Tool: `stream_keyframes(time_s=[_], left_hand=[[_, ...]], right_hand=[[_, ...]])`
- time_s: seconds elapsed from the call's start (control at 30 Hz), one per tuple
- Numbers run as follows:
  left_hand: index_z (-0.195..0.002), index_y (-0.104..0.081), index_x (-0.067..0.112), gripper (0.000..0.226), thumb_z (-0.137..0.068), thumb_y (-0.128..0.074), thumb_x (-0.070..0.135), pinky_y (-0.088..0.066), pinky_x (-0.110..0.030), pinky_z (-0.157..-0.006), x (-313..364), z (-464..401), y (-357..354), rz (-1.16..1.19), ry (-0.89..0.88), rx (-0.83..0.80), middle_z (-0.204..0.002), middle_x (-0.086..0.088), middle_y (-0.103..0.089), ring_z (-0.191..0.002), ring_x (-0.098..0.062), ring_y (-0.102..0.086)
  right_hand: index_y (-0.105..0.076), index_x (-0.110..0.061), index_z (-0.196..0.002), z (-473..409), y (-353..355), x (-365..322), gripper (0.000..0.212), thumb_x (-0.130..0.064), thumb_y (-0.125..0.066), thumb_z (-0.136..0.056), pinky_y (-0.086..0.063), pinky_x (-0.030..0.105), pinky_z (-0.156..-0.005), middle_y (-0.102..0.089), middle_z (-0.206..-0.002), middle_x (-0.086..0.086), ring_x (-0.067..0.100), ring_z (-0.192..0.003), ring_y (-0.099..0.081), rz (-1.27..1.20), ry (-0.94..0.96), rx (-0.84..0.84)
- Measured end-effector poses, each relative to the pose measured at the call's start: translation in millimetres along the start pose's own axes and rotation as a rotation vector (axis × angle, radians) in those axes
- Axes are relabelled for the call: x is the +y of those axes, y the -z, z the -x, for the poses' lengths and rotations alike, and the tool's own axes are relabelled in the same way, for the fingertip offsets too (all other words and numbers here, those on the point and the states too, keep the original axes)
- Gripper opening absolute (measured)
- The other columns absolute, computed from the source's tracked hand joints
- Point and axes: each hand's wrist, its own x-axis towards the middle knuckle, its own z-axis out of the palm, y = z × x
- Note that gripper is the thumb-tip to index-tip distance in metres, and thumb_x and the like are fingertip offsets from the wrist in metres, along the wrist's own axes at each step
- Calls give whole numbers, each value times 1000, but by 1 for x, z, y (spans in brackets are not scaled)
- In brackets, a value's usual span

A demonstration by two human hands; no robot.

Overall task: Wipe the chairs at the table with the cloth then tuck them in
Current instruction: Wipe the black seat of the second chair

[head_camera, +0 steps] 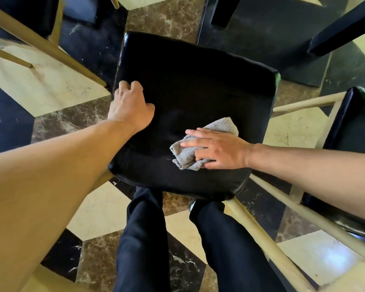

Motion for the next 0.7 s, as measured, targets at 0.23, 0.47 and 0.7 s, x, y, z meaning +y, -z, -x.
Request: stream_keyframes(time_s=[0.23, 0.47, 0.7], left_hand=[[-144, -45, 13, 54, -94, -63, 24, -42, -47, -100, 0, 12, -15, -29, -2, -35, -143, -13, -40, -129, -39, -44], [-148, -46, 14, 61, -91, -67, 19, -44, -45, -97, -5, 15, -18, -86, -23, -47, -148, -11, -41, -129, -40, -47], [-130, -61, 10, 41, -91, -65, 18, -42, -46, -98, 8, 18, -21, -107, 29, 17, -135, -12, -50, -120, -38, -54]], right_hand=[[-71, -15, -102, 72, 5, 12, 19, -32, -63, -99, -22, 49, -126, -34, -165, 3, 26, -158, -12, -21, -66, 20], [-71, -13, -121, 122, -10, 9, 34, -37, -56, -101, -22, 45, -126, -29, -166, -2, 25, -158, -9, 47, -38, -41], [-75, -20, -105, 136, -31, -6, 29, -32, -48, -105, -29, 53, -122, -38, -162, 3, 35, -154, -24, 194, 211, -66]])
